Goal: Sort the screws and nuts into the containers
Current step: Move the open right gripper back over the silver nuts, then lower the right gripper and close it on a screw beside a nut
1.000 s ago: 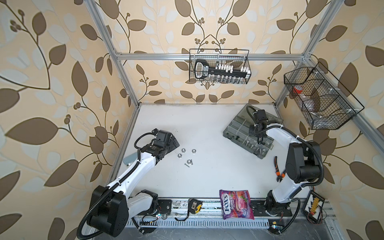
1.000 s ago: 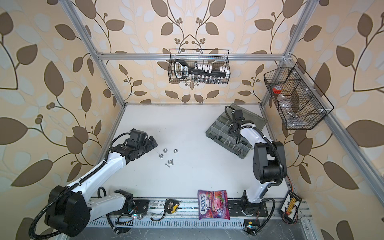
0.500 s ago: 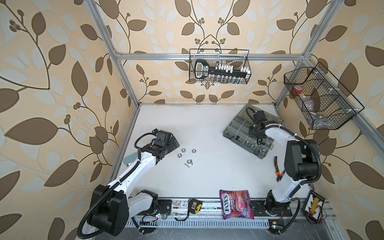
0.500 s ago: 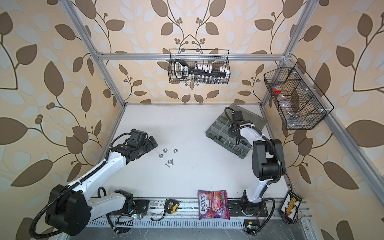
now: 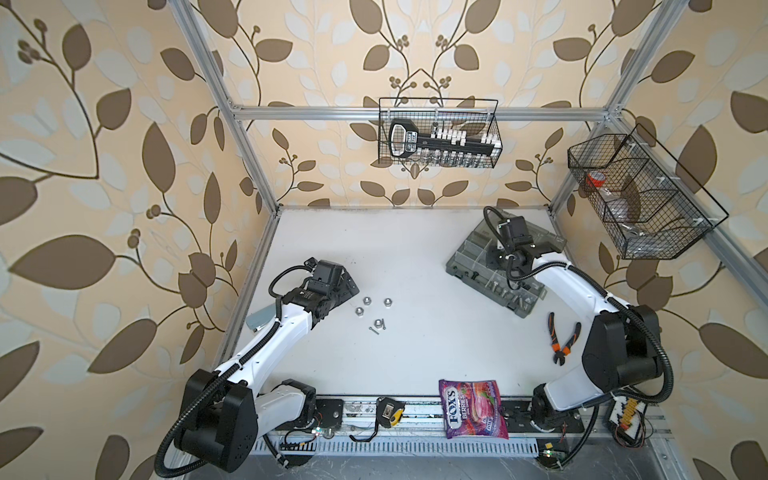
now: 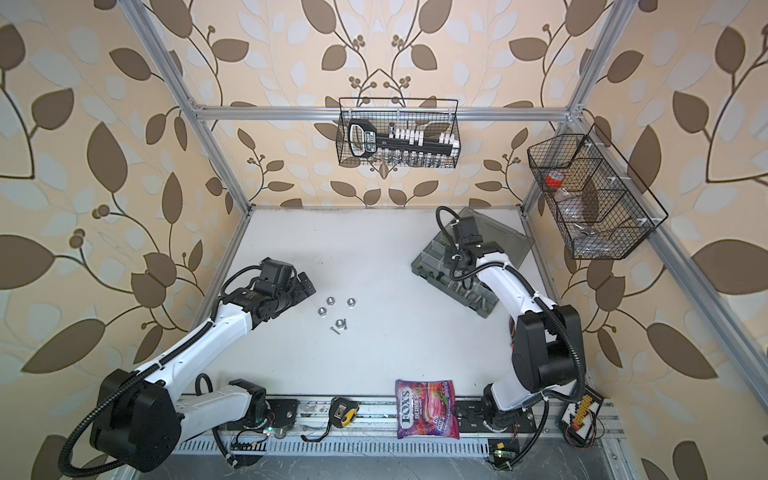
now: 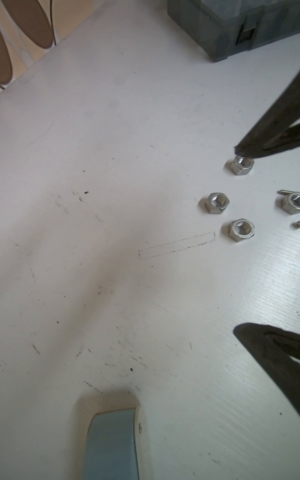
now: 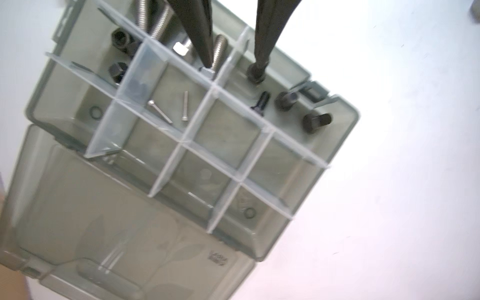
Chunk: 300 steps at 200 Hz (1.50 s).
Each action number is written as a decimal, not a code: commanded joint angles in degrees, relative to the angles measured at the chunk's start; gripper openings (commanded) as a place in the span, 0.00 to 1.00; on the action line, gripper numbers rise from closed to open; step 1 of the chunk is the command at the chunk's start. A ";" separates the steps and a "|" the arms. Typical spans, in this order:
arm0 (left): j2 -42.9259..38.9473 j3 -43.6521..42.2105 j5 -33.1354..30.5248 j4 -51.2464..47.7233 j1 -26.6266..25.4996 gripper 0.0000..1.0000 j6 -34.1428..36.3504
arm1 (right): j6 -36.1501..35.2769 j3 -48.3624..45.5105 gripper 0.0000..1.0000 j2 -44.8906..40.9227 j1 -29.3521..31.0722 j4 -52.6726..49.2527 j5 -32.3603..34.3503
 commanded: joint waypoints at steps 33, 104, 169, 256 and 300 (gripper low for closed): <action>-1.09 2.37 -3.95 -1.74 0.39 0.99 -0.65 | 5.25 1.86 0.29 3.05 20.01 -3.62 -2.14; -1.33 2.48 -6.29 -4.10 0.74 0.99 -2.20 | 5.15 10.79 0.29 18.86 41.22 -3.87 -4.01; -2.58 1.58 -6.83 -3.86 0.74 0.99 -2.24 | 4.17 16.18 0.34 25.85 44.21 -3.98 -5.75; -2.39 1.45 -6.61 -3.29 0.73 0.99 -2.02 | 4.30 18.80 0.36 30.65 44.20 -3.98 -6.54; -2.41 1.40 -6.38 -3.18 0.74 0.99 -1.86 | 4.60 19.95 0.36 32.40 44.21 -3.98 -6.07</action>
